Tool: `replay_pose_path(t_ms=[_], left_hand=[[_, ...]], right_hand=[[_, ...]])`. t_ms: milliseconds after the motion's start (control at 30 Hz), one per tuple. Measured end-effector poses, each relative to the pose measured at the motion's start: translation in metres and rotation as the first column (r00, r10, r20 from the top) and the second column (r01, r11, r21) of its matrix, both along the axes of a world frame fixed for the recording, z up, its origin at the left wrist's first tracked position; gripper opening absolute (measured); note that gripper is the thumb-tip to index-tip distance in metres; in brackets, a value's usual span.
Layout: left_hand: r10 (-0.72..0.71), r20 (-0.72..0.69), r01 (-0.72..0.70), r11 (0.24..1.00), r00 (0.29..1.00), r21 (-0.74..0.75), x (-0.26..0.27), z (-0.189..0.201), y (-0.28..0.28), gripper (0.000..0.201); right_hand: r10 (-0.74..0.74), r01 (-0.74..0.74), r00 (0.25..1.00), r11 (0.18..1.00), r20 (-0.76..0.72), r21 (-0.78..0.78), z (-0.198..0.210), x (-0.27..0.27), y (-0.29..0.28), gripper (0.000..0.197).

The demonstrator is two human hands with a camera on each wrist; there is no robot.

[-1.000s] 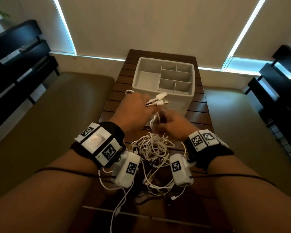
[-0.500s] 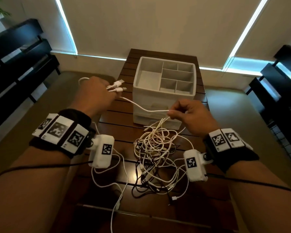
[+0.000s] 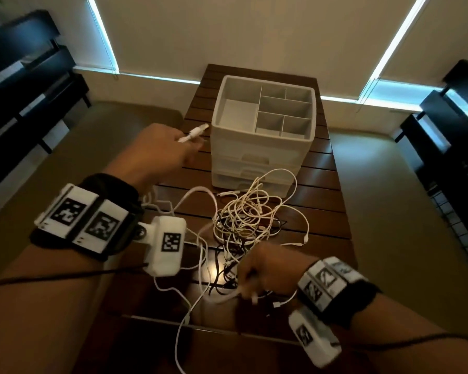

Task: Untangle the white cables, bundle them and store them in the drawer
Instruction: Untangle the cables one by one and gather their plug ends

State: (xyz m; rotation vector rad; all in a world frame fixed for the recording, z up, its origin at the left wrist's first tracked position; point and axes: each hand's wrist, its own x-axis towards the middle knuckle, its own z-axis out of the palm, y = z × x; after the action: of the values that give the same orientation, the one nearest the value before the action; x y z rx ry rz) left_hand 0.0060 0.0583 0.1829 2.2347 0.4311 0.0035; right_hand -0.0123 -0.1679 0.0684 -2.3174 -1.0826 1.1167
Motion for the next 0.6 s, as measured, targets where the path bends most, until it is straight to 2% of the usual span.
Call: replay_pose_path(t_ms=[67,100,133,200,267,300,333,400,467,533,600], left_hand=[[-0.039,-0.142,0.019,0.99,0.989,-0.141,0.0,-0.002,0.013,0.034],[-0.078,-0.217,0.029,0.974,0.973,-0.223,-0.001,-0.004,0.017,0.031],[-0.118,-0.284,0.03,0.955,0.951,-0.295,-0.003,-0.007,0.021,0.028],[-0.169,-0.364,0.028,0.932,0.916,-0.362,-0.006,-0.014,0.023,0.029],[-0.173,-0.413,0.019,0.936,0.894,-0.351,-0.008,-0.025,0.022,0.036],[-0.173,-0.436,0.014,0.939,0.883,-0.344,-0.006,-0.032,0.021,0.039],[-0.173,-0.457,0.005,0.938,0.872,-0.346,-0.006,-0.038,0.02,0.04],[-0.173,-0.488,-0.025,0.928,0.855,-0.372,-0.004,-0.05,0.018,0.04],[-0.172,-0.504,-0.045,0.92,0.847,-0.39,-0.001,-0.062,0.015,0.038],[-0.178,-0.51,-0.047,0.917,0.841,-0.397,0.002,-0.072,0.011,0.038],[-0.185,-0.518,-0.05,0.912,0.835,-0.407,0.004,-0.082,0.007,0.038]], right_hand=[[0.163,-0.172,0.984,0.969,-0.068,-0.18,-0.017,-0.014,-0.002,0.022],[0.154,-0.165,0.986,0.96,-0.068,-0.227,-0.021,-0.013,-0.005,0.026],[0.085,-0.093,0.995,0.963,-0.045,-0.252,-0.025,-0.005,-0.008,0.027],[-0.207,0.212,0.977,0.955,0.042,-0.208,-0.03,0.021,-0.019,0.019],[-0.513,0.535,0.842,0.833,0.168,-0.137,-0.035,0.054,-0.035,0.011],[-0.604,0.641,0.759,0.759,0.243,-0.115,-0.04,0.07,-0.046,0.013],[-0.659,0.709,0.693,0.695,0.293,-0.115,-0.045,0.083,-0.058,0.016],[-0.714,0.777,0.623,0.61,0.32,-0.155,-0.057,0.101,-0.08,0.021],[-0.703,0.784,0.618,0.588,0.354,-0.2,-0.069,0.107,-0.097,0.02],[-0.632,0.731,0.676,0.638,0.378,-0.242,-0.078,0.107,-0.106,0.025],[-0.569,0.661,0.743,0.709,0.352,-0.248,-0.089,0.103,-0.109,0.038]])
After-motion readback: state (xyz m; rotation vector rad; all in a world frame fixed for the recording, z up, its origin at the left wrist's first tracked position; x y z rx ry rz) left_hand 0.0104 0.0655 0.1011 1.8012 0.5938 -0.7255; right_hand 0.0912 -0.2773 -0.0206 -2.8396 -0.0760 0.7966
